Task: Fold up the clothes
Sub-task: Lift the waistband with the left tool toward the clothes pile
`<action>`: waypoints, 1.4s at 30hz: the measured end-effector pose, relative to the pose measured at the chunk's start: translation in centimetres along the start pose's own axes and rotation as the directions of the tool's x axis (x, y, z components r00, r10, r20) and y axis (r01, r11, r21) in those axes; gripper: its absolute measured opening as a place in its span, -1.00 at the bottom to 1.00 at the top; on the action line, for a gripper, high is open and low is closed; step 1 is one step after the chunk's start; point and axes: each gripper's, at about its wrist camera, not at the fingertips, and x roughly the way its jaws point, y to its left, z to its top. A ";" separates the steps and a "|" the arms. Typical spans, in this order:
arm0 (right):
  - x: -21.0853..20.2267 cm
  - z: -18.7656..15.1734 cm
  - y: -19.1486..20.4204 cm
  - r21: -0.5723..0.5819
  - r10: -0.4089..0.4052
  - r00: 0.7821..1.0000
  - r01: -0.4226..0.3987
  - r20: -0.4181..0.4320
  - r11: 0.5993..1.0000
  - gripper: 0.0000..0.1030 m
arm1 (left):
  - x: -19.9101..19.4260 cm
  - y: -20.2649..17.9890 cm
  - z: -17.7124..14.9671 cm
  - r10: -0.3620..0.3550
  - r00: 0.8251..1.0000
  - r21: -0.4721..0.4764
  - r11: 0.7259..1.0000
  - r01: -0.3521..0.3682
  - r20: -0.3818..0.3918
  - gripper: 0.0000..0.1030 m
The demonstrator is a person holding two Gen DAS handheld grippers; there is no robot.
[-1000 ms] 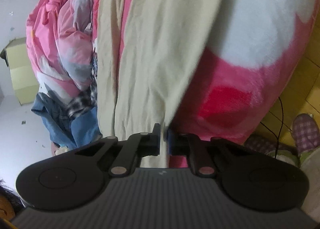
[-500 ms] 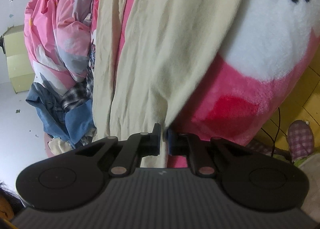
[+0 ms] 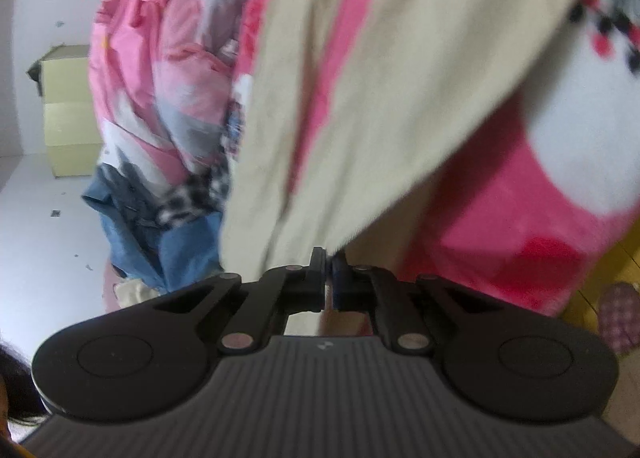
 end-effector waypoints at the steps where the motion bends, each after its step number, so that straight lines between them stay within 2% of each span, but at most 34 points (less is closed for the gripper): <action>1: 0.0 0.3 0.8 -0.012 0.017 1.000 -0.017 0.015 1.000 -0.98 | -0.2 -1.1 0.4 -0.012 1.000 0.033 0.999 0.012 0.014 -0.87; 8: 1.5 3.3 6.0 -0.103 0.099 0.991 -0.089 0.093 0.991 -0.98 | 1.5 -9.1 4.0 -0.138 0.987 0.219 0.969 0.118 0.077 -0.87; 11: 2.7 5.2 8.4 -0.137 0.110 0.985 -0.092 0.129 0.986 -0.98 | 3.8 -12.5 5.7 -0.189 0.979 0.279 0.947 0.162 0.075 -0.87; 16: 5.9 8.3 12.4 -0.183 0.101 0.978 -0.068 0.180 0.981 -0.98 | 9.0 -16.8 8.6 -0.231 0.972 0.325 0.924 0.203 0.047 -0.87; 19: 8.5 10.1 14.3 -0.197 0.090 0.974 -0.048 0.207 0.979 -0.98 | 12.9 -18.6 10.1 -0.229 0.973 0.331 0.920 0.211 0.017 -0.87; 24: 13.6 13.0 16.2 -0.229 0.027 0.978 0.022 0.209 0.973 -0.98 | 18.7 -19.8 11.8 -0.197 0.980 0.349 0.917 0.195 -0.028 -0.87; 30: 19.0 15.5 15.9 -0.228 -0.073 0.975 0.121 0.209 0.966 -0.98 | 24.5 -19.5 12.2 -0.126 0.986 0.382 0.911 0.158 -0.107 -0.83; 31: 19.4 15.7 15.5 -0.197 -0.084 0.974 0.126 0.208 0.972 -0.98 | 25.1 -19.2 12.3 -0.125 0.985 0.371 0.914 0.162 -0.121 -0.74; 37: 22.0 17.2 13.2 -0.009 -0.147 0.970 0.151 0.196 0.988 -0.89 | 26.7 -18.1 13.7 -0.183 0.970 0.265 0.939 0.221 -0.160 -0.62; 40: 23.2 17.9 12.1 0.085 -0.177 0.967 0.163 0.185 0.983 -0.80 | 27.2 -17.3 14.4 -0.234 0.957 0.152 0.953 0.261 -0.174 -0.48; 42: 23.2 18.2 11.4 0.153 -0.179 0.965 0.150 0.194 0.977 -0.71 | 27.4 -16.6 14.9 -0.277 0.945 0.038 0.957 0.288 -0.171 -0.37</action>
